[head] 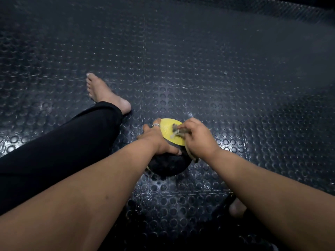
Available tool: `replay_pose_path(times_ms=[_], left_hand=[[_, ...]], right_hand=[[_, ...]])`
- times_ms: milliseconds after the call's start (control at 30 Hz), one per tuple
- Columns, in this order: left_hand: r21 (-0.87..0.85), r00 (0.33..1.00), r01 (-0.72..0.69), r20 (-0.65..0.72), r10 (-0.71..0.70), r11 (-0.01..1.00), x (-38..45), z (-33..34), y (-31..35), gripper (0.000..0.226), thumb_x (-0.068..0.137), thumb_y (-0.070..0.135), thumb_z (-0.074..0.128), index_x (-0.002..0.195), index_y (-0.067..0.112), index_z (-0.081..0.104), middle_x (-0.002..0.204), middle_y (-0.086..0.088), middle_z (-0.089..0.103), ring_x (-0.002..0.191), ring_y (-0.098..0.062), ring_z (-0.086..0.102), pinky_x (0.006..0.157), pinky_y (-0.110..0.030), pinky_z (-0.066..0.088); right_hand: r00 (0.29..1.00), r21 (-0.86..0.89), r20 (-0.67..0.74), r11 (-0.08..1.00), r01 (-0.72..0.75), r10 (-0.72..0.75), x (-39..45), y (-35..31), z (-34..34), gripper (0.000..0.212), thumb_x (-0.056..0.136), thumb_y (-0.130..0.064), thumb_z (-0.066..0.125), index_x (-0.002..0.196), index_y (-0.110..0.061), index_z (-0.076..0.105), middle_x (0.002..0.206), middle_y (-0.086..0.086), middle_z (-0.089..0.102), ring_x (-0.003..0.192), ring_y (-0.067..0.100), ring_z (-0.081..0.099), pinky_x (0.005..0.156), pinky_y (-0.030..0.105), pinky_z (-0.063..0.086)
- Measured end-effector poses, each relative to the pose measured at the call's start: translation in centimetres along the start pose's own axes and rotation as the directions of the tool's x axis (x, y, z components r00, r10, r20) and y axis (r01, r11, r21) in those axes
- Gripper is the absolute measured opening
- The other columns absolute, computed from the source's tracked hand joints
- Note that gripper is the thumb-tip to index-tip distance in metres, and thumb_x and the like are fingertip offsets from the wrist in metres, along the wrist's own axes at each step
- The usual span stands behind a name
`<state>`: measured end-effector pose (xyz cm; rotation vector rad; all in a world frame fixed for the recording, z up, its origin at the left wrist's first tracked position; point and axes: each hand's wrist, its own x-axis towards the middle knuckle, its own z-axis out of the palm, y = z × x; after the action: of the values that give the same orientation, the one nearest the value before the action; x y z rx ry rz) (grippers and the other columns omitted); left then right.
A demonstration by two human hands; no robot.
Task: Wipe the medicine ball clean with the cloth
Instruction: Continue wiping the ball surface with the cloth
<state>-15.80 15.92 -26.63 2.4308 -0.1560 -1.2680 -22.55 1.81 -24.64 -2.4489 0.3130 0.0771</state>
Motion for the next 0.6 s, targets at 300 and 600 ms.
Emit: replay_pose_path(times_ms=[300, 600], left_hand=[[-0.076, 1.000, -0.018, -0.008, 0.018, 0.997, -0.5, -0.2, -1.1, 0.142, 0.046, 0.049, 0.093, 0.152, 0.043, -0.002, 0.154, -0.001, 0.008, 0.139, -0.032, 0.033, 0.112, -0.044, 0.036], [-0.128, 1.000, -0.026, 0.003, 0.027, 0.991, -0.8, -0.8, -0.7, 0.134, 0.056, 0.043, 0.092, 0.153, 0.038, 0.000, 0.157, -0.004, 0.006, 0.142, -0.029, 0.030, 0.112, -0.039, 0.035]], right_hand=[[0.985, 0.009, 0.111, 0.991, 0.133, -0.133, -1.8, -0.1, -0.1, 0.029, 0.080, 0.005, 0.058, 0.100, -0.011, 0.071, 0.098, 0.000, 0.060, 0.095, 0.017, 0.055, 0.088, 0.026, 0.044], [0.955, 0.079, -0.060, 0.955, -0.284, 0.289, -3.5, -0.3, 0.4, 0.032, 0.087, -0.004, 0.056, 0.117, -0.013, 0.063, 0.111, 0.002, 0.059, 0.101, 0.016, 0.054, 0.085, 0.016, 0.036]])
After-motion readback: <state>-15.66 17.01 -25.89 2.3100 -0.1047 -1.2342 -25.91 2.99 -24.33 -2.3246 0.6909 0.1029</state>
